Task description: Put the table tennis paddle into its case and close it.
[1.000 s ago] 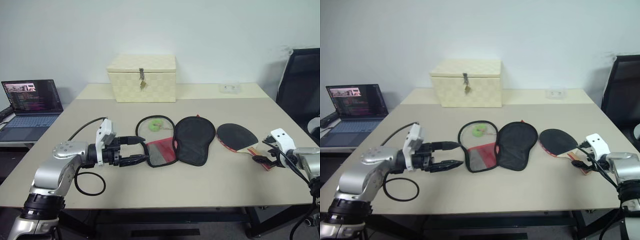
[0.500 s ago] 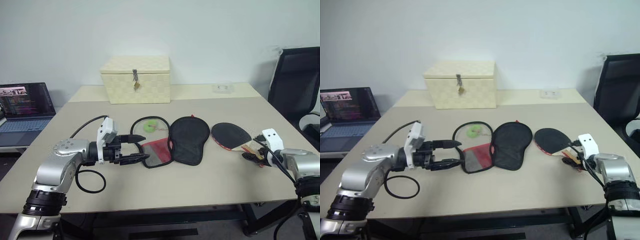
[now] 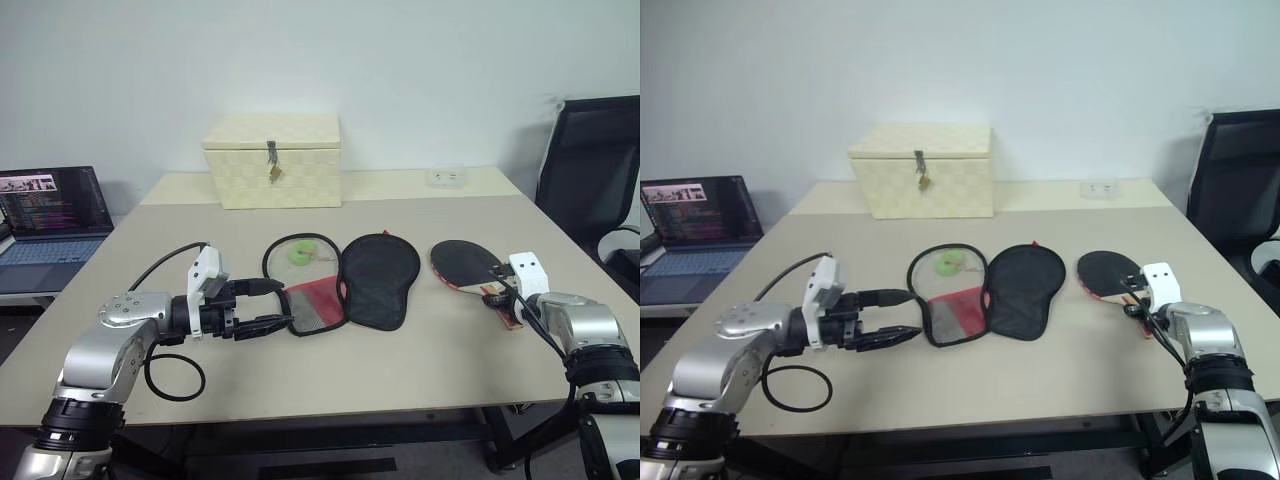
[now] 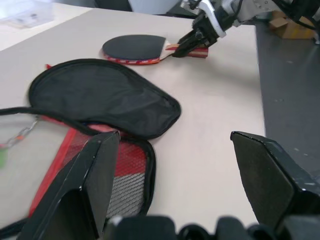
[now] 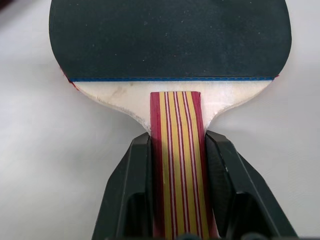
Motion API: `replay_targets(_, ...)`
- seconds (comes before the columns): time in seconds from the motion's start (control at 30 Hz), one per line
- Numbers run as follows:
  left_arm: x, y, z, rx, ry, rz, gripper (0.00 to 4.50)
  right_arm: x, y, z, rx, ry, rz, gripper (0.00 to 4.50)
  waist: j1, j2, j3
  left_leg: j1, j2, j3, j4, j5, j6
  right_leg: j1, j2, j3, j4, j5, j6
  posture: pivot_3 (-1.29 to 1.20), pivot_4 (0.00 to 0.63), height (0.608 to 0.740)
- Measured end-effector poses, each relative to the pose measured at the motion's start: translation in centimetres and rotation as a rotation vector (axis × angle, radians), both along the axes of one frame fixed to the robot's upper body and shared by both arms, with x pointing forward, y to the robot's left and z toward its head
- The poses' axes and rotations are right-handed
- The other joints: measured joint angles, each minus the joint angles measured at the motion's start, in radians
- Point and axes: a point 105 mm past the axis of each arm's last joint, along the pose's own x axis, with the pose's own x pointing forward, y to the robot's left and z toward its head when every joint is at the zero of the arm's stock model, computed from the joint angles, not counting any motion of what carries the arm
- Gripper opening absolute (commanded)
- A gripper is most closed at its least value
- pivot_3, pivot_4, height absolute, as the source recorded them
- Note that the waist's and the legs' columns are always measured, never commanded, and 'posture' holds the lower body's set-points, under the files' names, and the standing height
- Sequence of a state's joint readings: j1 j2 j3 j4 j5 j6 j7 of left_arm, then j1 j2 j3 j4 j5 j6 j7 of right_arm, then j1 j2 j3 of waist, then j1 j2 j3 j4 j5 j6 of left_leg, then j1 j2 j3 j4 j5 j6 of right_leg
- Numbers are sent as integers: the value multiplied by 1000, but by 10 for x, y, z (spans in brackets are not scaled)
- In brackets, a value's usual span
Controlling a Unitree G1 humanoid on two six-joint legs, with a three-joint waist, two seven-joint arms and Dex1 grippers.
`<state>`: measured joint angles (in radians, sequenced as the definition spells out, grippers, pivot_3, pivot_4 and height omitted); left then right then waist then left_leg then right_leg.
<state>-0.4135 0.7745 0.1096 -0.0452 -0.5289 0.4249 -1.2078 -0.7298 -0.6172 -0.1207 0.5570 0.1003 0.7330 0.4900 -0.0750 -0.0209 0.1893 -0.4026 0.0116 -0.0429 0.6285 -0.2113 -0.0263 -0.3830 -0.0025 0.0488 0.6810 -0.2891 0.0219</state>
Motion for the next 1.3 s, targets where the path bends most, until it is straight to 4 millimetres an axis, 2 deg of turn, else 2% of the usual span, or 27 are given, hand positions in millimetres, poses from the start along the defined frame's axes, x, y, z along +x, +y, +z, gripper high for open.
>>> replay_targets(0.13,-1,4,-4,-3,14,26,3889,-1,-17,26,-13,-69,-92,1067,8,2,1,-9,0,-1,-1,0,0,-9,0,-1,1,1,-1,0,150,740)
replay_targets(0.23,-2,3,-3,-3,8,26,3889,1,-2,57,3,-159,-80,1067,8,2,1,-15,2,-2,-1,0,0,-16,0,0,2,1,-2,0,150,740)
replay_targets(0.3,-3,2,-2,-3,4,23,3889,2,26,71,42,-209,-37,1067,5,2,1,-15,3,-3,-1,0,0,-17,0,0,2,1,-2,0,150,740)
replay_targets(0.37,-3,2,-2,-4,6,23,3889,1,77,73,143,-224,45,1067,-1,2,1,-15,4,-6,-1,0,0,-17,0,-1,3,0,-2,0,150,740)
replay_targets(0.43,-3,2,-2,-5,6,22,3889,-4,126,63,240,-190,121,1067,-2,2,1,-15,4,-6,-1,0,0,-18,0,-2,6,0,-3,0,150,740)
replay_targets(0.5,-3,2,-2,-6,5,21,3889,-9,161,49,311,-141,141,1067,3,2,1,-17,2,-6,-1,0,0,-21,0,-1,10,-1,-4,0,150,740)
replay_targets(0.67,-1,3,-2,-9,3,40,3889,-6,195,37,365,-124,62,1067,31,2,1,-19,-1,-7,1,1,-1,-22,-1,-3,9,-1,-4,0,150,740)
replay_targets(1.07,-5,5,-2,-7,2,59,3889,8,183,14,296,-101,-30,1067,31,2,1,-19,1,-6,0,1,-1,-22,-1,-3,10,-1,-4,0,150,740)
replay_targets(1.3,-5,5,-2,-6,3,61,3889,8,186,13,279,-104,-21,1067,22,2,1,-19,1,-6,0,1,-1,-22,-1,-3,10,-1,-4,0,150,740)
